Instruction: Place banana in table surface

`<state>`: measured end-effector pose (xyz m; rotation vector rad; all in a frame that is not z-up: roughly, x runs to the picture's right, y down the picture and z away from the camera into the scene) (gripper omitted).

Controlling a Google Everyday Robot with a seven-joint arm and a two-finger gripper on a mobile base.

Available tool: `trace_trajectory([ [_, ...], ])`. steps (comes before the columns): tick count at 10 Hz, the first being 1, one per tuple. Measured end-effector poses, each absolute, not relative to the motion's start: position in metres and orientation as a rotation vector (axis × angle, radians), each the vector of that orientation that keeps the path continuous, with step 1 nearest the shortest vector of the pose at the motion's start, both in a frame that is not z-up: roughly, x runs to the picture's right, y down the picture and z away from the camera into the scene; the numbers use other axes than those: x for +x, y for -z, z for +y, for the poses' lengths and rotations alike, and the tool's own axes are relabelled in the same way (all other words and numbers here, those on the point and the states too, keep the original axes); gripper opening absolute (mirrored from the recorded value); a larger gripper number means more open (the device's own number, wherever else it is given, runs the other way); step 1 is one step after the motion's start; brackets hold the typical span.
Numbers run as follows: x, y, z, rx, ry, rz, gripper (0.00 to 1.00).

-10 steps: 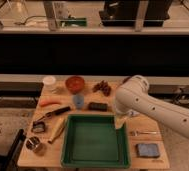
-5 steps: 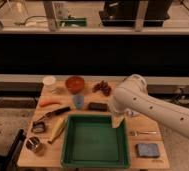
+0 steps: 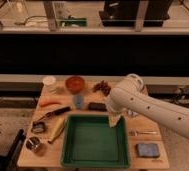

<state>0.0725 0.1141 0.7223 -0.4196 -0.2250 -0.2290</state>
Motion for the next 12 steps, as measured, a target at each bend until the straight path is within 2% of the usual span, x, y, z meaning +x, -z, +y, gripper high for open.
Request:
trace_trajectory([
  [5, 0.029, -0.726, 0.125, -0.375, 0.382, -0.199, 0.80],
  [12, -0.049, -0.731, 0.124, -0.458, 0.455, -0.325, 0.80],
])
